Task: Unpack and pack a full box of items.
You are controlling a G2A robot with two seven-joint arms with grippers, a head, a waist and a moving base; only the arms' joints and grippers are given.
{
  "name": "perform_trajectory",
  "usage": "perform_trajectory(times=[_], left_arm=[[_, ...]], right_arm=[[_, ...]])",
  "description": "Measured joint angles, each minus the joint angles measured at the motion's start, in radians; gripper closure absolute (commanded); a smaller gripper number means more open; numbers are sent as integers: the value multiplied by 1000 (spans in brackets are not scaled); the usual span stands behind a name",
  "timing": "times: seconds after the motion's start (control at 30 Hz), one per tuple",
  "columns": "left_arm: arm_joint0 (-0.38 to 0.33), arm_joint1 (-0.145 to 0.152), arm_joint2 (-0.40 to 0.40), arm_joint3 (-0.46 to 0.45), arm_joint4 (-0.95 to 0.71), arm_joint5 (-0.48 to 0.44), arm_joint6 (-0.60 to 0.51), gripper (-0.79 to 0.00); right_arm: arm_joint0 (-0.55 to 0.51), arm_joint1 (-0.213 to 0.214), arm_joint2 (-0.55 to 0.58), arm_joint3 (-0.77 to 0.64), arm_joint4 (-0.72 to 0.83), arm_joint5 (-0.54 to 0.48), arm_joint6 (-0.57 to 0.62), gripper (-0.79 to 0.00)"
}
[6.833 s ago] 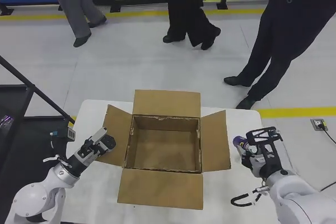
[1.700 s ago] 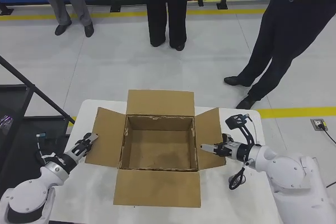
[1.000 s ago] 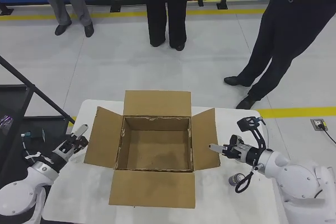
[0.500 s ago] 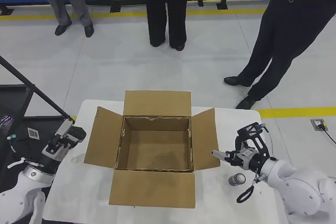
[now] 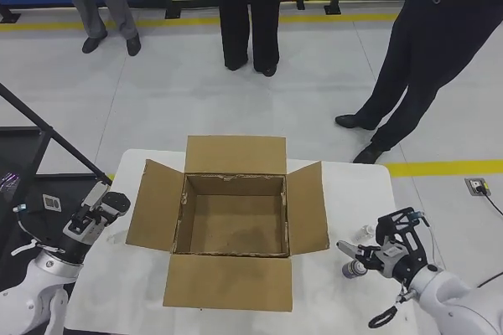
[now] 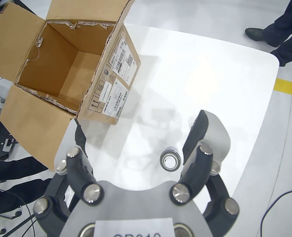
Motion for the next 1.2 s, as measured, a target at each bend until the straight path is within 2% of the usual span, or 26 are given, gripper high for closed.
perform_trajectory(times=[0.2, 0.33, 0.6, 0.83, 1.2], left_arm=[[9, -1, 7, -10, 1, 6, 15, -785], [14, -2, 9, -2, -12, 3, 18, -785], [14, -2, 15, 10, -15, 1, 20, -785], [14, -2, 15, 9, -15, 1, 20, -785], [14, -2, 15, 9, -15, 1, 20, -785]], right_arm=[[10, 6, -45, 29, -126, -29, -11, -785], [-16, 11, -32, 67, -161, -63, -26, -785], [1, 22, -11, 207, -108, -156, 12, -785], [52, 29, -55, 326, -83, -220, 59, -785], [88, 37, -97, 402, -81, -234, 73, -785]])
